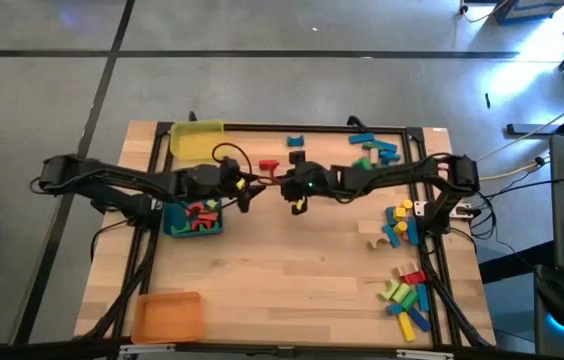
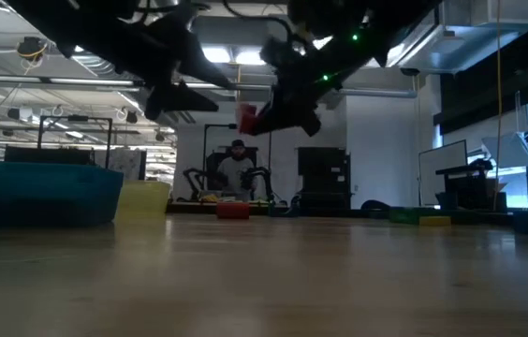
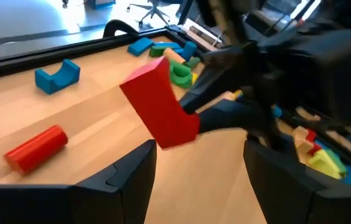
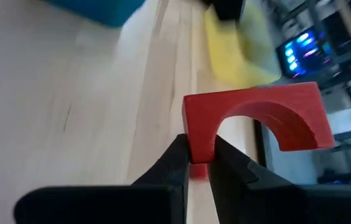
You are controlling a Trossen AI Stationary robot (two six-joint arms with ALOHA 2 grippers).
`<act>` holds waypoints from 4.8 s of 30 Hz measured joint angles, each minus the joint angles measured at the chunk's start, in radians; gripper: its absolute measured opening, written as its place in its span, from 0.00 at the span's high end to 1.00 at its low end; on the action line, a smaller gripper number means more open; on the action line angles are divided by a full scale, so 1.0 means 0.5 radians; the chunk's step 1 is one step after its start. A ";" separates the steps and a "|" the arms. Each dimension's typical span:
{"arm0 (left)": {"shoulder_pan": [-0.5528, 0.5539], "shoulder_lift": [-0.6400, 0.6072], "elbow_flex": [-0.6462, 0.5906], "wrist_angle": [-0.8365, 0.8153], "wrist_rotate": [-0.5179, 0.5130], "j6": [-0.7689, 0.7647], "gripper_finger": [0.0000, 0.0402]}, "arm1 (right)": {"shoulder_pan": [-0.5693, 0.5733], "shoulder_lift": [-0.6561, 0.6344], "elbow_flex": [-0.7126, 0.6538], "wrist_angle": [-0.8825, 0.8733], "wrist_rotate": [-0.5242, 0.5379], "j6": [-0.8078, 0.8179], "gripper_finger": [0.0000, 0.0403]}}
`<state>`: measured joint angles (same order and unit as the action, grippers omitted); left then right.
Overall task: Sort blocks by size
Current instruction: Put the red arch block into the blue bin, then put the blue arch block into the blue bin
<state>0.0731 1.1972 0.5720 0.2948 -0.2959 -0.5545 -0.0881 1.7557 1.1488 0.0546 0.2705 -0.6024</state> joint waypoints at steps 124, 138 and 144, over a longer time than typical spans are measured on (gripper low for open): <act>-0.081 -0.089 0.442 -2.654 0.440 0.023 0.44 | -0.138 -0.335 -0.637 0.203 0.158 0.623 0.38; -0.064 -0.368 0.465 -1.917 -0.178 0.583 0.43 | -0.808 -0.335 -0.560 0.244 -0.431 0.355 0.38; 0.032 -0.355 0.367 -1.535 -0.180 0.864 0.43 | -1.000 -0.244 -0.431 0.248 -0.623 0.296 0.38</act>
<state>0.0889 1.0199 0.7557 -0.4727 -0.3857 -0.1224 -0.5880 1.6337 0.9333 0.1786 -0.0411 -0.4542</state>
